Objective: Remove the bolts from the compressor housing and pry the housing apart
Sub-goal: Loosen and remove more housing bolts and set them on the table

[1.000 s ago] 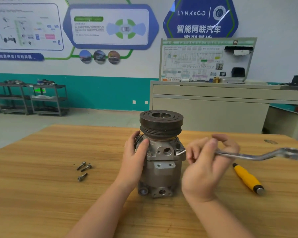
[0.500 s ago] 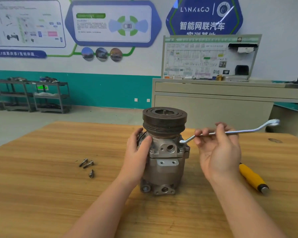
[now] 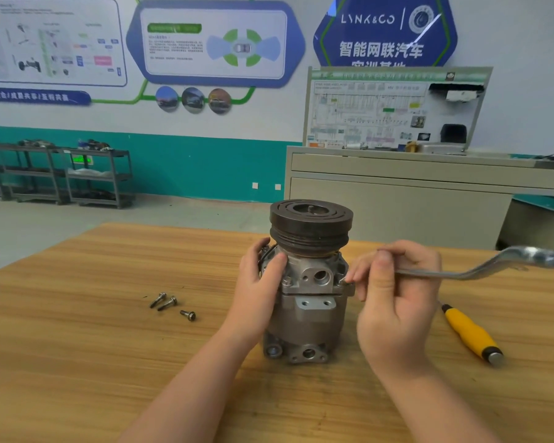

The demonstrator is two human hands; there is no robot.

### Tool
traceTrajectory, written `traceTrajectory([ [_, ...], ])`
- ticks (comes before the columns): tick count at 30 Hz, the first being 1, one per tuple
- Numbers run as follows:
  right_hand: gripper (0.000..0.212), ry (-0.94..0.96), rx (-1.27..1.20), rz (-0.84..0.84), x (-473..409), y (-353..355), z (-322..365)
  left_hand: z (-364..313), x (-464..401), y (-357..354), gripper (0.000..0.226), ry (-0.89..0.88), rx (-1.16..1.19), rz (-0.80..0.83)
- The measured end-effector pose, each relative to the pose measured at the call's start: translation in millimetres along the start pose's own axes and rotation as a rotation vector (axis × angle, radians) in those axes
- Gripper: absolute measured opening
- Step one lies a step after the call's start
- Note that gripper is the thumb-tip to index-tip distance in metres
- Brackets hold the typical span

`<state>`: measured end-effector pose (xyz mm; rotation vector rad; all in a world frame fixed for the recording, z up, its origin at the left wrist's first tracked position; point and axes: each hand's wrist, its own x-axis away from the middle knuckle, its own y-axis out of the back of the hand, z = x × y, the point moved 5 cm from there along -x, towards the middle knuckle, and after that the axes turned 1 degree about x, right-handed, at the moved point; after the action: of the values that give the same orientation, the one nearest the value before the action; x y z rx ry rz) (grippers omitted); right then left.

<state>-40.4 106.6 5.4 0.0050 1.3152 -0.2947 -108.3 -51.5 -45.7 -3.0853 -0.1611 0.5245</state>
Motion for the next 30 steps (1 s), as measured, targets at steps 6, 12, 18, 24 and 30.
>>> traceTrajectory([
  [6,0.012,0.139,0.186,0.011,14.6,-12.0,7.5,-0.9,0.5,0.0,0.075,-0.004,0.000,-0.009],
  [12,0.028,-0.305,-0.213,-0.451,9.1,7.1,-9.2,-1.2,1.0,0.7,0.072,-0.003,-0.007,0.006],
  [18,0.024,-1.003,-0.644,-0.547,7.5,21.8,-67.7,-0.2,-0.4,0.4,0.072,-0.003,-0.002,0.009],
  [24,0.025,-1.136,-0.836,-0.565,6.3,20.8,-78.6,0.6,-2.1,1.1,0.072,-0.006,0.008,0.010],
  [30,0.018,-0.743,-0.471,-0.489,-4.0,26.2,-51.1,4.4,-4.7,3.4,0.048,-0.033,-0.033,-0.010],
])
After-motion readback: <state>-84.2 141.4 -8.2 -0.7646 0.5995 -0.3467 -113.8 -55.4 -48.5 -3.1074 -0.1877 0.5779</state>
